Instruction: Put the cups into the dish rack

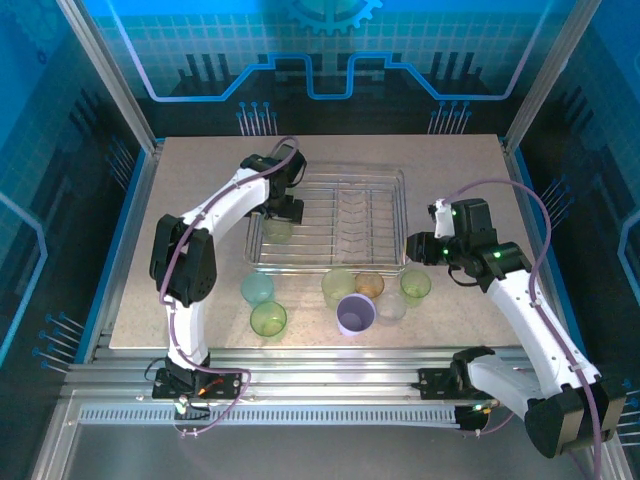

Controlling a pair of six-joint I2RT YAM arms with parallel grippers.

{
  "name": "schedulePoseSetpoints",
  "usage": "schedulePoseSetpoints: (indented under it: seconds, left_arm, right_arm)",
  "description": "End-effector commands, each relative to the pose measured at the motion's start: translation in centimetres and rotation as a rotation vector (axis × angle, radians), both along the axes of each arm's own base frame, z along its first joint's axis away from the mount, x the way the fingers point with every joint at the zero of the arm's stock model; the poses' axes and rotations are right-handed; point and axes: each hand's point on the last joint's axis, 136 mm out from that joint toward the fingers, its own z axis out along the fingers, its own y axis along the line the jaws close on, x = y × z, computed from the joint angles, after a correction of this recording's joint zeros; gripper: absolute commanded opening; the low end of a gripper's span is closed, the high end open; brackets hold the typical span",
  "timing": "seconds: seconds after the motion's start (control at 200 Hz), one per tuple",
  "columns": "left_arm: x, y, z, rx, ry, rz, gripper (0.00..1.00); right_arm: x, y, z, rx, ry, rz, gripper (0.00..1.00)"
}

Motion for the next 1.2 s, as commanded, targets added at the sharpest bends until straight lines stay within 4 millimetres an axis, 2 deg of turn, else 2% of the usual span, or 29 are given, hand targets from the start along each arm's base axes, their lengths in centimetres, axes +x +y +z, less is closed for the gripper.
schedulePoseSetpoints:
  seconds: [0.0, 0.285, 0.45, 0.61, 0.796, 1.021, 1.191]
  left_arm:
    - [-0.1, 0.5, 2.8, -0.023, -0.089, 0.008, 0.99]
    - [-1.8, 1.7, 5.7, -0.057, -0.226, 0.029, 1.00]
    - [-3.7, 2.4, 6.4, -0.101, -0.303, 0.037, 0.99]
    - [-6.0, 3.2, 6.9, -0.160, -0.395, 0.049, 0.99]
    - [-8.3, 4.2, 7.1, -0.203, -0.502, 0.053, 0.99]
    - [-10.6, 3.6, 7.2, -0.329, -0.583, 0.019, 0.99]
    - [-11.9, 3.8, 8.6, -0.393, -0.680, -0.003, 0.99]
  right_arm:
    - [-0.2, -0.1, 1.0, 0.024, 0.006, -0.007, 0.39]
    - [-0.5, 1.3, 1.7, 0.105, 0.058, 0.017, 0.39]
    - [-1.4, 3.4, 1.4, 0.090, 0.109, 0.096, 0.40]
    - [-3.2, 5.6, 0.0, -0.037, 0.180, 0.203, 0.43]
    - [-6.6, 7.5, -1.6, -0.138, 0.258, 0.322, 0.45]
    - [-9.3, 8.0, -3.7, -0.223, 0.320, 0.362, 0.49]
    - [-10.5, 9.3, -4.3, -0.226, 0.325, 0.412, 0.49]
